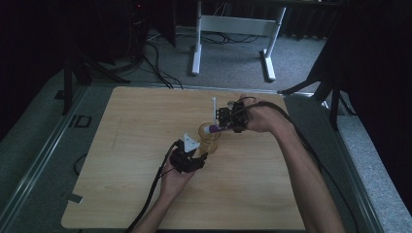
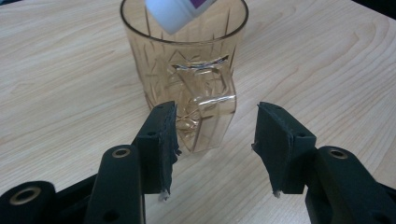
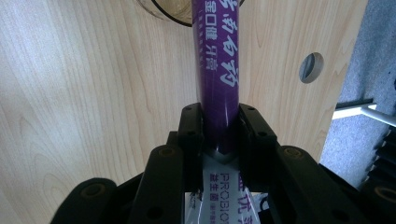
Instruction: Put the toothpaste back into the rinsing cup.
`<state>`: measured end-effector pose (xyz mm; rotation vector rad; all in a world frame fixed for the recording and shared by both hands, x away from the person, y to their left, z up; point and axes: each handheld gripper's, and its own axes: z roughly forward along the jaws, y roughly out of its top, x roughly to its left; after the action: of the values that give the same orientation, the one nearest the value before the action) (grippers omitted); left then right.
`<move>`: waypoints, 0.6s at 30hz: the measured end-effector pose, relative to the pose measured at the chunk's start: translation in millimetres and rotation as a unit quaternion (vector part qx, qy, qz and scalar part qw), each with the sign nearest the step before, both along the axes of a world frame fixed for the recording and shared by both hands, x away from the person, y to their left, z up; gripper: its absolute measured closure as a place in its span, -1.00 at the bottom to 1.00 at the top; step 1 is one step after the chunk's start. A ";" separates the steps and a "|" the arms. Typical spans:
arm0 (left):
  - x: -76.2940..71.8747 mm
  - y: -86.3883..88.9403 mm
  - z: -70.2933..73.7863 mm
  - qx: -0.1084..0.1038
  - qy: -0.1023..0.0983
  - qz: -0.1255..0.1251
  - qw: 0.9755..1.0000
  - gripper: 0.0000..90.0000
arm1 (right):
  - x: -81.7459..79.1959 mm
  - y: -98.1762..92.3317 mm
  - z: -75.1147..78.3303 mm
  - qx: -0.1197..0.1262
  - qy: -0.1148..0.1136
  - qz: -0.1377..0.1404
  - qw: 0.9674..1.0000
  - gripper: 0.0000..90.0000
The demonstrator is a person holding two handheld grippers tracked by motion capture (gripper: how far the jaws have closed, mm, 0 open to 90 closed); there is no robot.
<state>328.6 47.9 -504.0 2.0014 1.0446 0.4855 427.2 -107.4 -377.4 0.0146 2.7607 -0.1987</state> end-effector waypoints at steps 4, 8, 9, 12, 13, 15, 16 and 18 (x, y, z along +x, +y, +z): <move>1.7 -4.5 -1.4 0.001 0.000 0.001 1.000 0.08 | 0.0 1.3 -0.2 0.001 0.000 -0.002 1.000 0.62; 2.3 -7.0 -1.3 0.001 -0.005 0.003 1.000 0.13 | 0.2 2.3 -0.3 -0.002 0.000 0.002 1.000 0.62; 2.3 -7.4 -1.0 0.001 -0.008 0.005 1.000 0.15 | 0.2 2.5 -0.4 -0.002 0.000 0.002 1.000 0.62; 3.6 -8.3 -0.7 0.007 -0.008 0.009 1.000 0.20 | 0.2 3.2 -1.0 -0.003 -0.001 -0.001 1.000 0.63; 4.1 -8.4 -1.0 0.006 -0.007 0.009 1.000 0.21 | 0.6 3.5 -1.2 -0.004 0.000 0.001 1.000 0.62; 4.8 -9.0 -1.6 0.008 -0.005 0.010 1.000 0.21 | 0.5 4.6 -1.7 -0.007 0.000 0.000 1.000 0.62; 5.2 -9.2 -2.0 0.009 -0.004 0.009 1.000 0.23 | 0.6 5.2 -2.0 -0.008 0.000 0.000 1.000 0.62; 5.5 -9.5 -2.8 0.010 -0.003 0.008 1.000 0.27 | 0.4 6.3 -3.1 -0.011 0.001 0.003 1.000 0.62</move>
<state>334.1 38.4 -506.7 2.0087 1.0566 0.5113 427.6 -101.1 -380.5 0.0005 2.7592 -0.2279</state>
